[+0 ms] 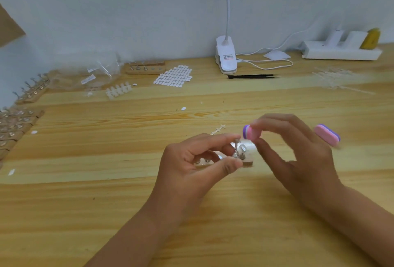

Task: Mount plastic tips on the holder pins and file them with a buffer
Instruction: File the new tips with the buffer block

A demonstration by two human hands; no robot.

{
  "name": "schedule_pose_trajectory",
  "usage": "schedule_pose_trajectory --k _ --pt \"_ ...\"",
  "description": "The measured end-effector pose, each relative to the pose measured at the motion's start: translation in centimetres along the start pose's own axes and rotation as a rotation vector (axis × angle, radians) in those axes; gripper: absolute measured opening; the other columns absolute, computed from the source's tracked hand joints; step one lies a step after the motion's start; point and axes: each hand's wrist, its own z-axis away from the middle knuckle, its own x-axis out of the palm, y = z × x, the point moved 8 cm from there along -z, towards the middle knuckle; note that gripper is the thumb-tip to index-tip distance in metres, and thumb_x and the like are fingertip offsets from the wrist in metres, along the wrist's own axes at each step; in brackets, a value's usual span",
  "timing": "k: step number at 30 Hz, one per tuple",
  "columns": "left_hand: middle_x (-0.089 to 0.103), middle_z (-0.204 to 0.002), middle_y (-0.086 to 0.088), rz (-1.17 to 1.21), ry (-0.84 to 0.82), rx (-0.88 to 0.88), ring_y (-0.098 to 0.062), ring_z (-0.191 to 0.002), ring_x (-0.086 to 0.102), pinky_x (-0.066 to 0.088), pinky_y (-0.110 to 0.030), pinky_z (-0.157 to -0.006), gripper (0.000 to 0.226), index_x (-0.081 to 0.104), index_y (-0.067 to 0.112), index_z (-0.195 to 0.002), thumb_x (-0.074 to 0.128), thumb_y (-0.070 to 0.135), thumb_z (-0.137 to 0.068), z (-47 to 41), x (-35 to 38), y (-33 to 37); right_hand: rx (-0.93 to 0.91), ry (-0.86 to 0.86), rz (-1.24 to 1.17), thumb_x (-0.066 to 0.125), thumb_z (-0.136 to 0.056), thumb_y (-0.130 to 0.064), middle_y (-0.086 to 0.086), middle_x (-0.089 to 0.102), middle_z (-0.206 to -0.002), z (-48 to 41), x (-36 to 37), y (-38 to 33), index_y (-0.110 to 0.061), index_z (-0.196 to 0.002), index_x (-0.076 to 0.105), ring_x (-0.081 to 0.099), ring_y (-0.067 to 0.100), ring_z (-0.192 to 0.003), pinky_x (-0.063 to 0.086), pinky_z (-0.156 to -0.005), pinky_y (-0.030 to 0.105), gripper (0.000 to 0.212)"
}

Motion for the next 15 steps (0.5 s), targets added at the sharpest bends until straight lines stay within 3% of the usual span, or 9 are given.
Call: schedule_pose_trajectory --k 5,8,10,13,15 --pt "0.075 -0.090 0.007 -0.020 -0.031 0.023 -0.011 -0.082 0.069 0.055 -0.025 -0.076 0.034 0.075 0.030 -0.105 0.081 0.017 -0.075 0.0 0.5 0.3 -0.142 0.013 -0.040 0.065 -0.095 -0.002 0.002 0.065 -0.111 0.7 0.2 -2.3 -0.011 -0.116 0.064 0.063 0.008 -0.110 0.046 -0.099 0.019 0.023" --pt "0.074 -0.089 0.004 0.007 -0.002 0.015 -0.012 -0.080 0.068 0.055 -0.024 -0.076 0.035 0.076 0.032 -0.105 0.081 0.021 -0.072 0.0 -0.1 0.4 -0.033 -0.033 0.036 0.066 -0.093 0.000 0.003 0.066 -0.105 0.3 0.3 0.1 -0.015 -0.112 0.068 0.065 0.013 -0.101 0.048 -0.096 0.021 0.025" --pt "0.074 -0.090 0.001 0.027 0.013 0.003 -0.012 -0.080 0.068 0.055 -0.025 -0.077 0.035 0.076 0.035 -0.105 0.080 0.026 -0.071 -0.1 -0.3 0.2 0.030 0.001 0.068 0.067 -0.091 0.002 0.002 0.066 -0.101 -0.2 -0.3 1.2 -0.014 -0.111 0.066 0.064 0.010 -0.097 0.045 -0.094 0.015 0.025" --pt "0.074 -0.087 0.002 0.061 0.049 -0.068 -0.015 -0.079 0.068 0.058 -0.036 -0.078 0.038 0.074 0.037 -0.107 0.080 0.029 -0.070 -0.2 -0.6 -0.7 0.000 0.025 0.075 0.068 -0.090 0.001 0.001 0.067 -0.100 -0.2 -0.5 0.5 -0.010 -0.110 0.067 0.063 0.005 -0.099 0.041 -0.094 0.011 0.022" --pt "0.073 -0.087 0.003 0.062 0.067 -0.080 -0.015 -0.080 0.069 0.056 -0.031 -0.075 0.039 0.071 0.038 -0.110 0.078 0.027 -0.074 -0.1 -0.8 -0.9 -0.053 -0.002 0.082 0.068 -0.090 0.001 -0.001 0.065 -0.102 0.1 -0.4 -0.2 -0.009 -0.110 0.067 0.061 0.003 -0.099 0.039 -0.094 0.009 0.023"
